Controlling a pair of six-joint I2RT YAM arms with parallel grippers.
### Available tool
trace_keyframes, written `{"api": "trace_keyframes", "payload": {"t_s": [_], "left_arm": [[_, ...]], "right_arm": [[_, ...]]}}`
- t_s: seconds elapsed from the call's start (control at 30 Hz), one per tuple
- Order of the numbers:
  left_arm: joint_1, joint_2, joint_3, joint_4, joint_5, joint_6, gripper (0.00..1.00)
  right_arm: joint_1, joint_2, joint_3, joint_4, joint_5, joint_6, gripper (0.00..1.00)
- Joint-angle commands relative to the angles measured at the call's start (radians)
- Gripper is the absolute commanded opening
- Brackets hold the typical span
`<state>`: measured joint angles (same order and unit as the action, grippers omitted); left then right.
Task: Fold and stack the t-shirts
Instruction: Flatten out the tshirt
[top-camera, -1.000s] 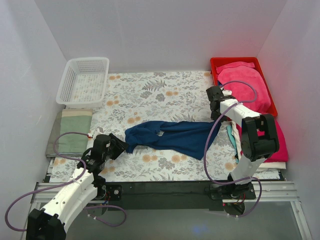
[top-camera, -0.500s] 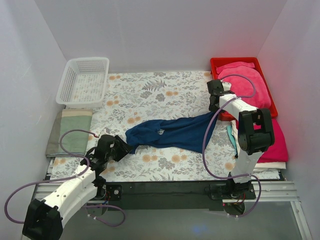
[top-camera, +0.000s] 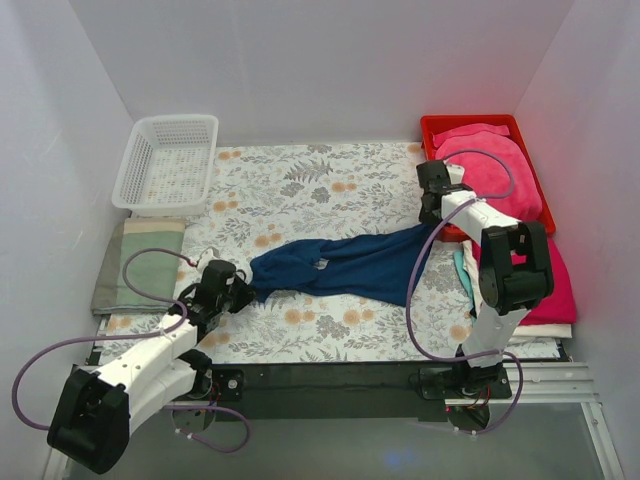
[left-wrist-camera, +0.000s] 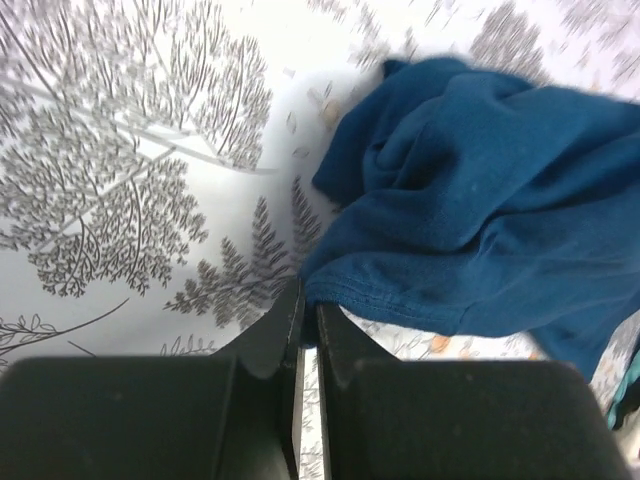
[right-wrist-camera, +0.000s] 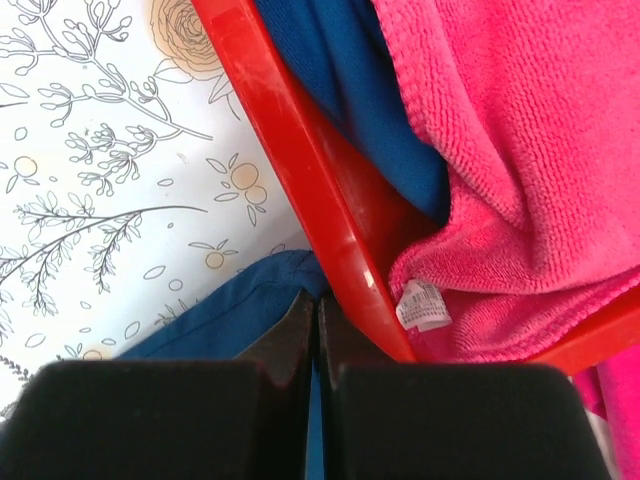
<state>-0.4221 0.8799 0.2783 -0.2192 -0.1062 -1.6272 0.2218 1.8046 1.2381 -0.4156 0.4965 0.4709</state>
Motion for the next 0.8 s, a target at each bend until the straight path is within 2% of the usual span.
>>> {"api": "trace_keyframes", "payload": {"t_s": [0.0,0.13,0.23,0.37,0.53,0.77], "left_arm": [[-0.004,-0.036,0.093,-0.040,-0.134,0.004,0.00],[-0.004,-0.085,0.217,-0.187,-0.308,-0.026,0.00],[-0.003,-0.073,0.355,-0.236,-0.429,-0.005,0.00],[-0.003,-0.009,0.568,-0.256,-0.498,0.087,0.00],[-0.003,0.051,0.725,-0.250,-0.591,0.162,0.00],[-0.004,0.082,0.932,-0.210,-0.654,0.312,0.00]], "right_arm": [[-0.013,-0.074,-0.022,0.018,0.014,-0.009,0.01],[-0.013,-0.140,-0.075,0.018,0.010,-0.018,0.01],[-0.015,-0.223,-0.107,0.018,0.001,-0.031,0.01],[-0.013,-0.370,-0.109,0.005,0.001,-0.067,0.01],[-0.013,-0.510,-0.072,-0.037,0.019,-0.106,0.01],[-0.013,-0.691,-0.002,-0.080,0.013,-0.153,0.01]]}}
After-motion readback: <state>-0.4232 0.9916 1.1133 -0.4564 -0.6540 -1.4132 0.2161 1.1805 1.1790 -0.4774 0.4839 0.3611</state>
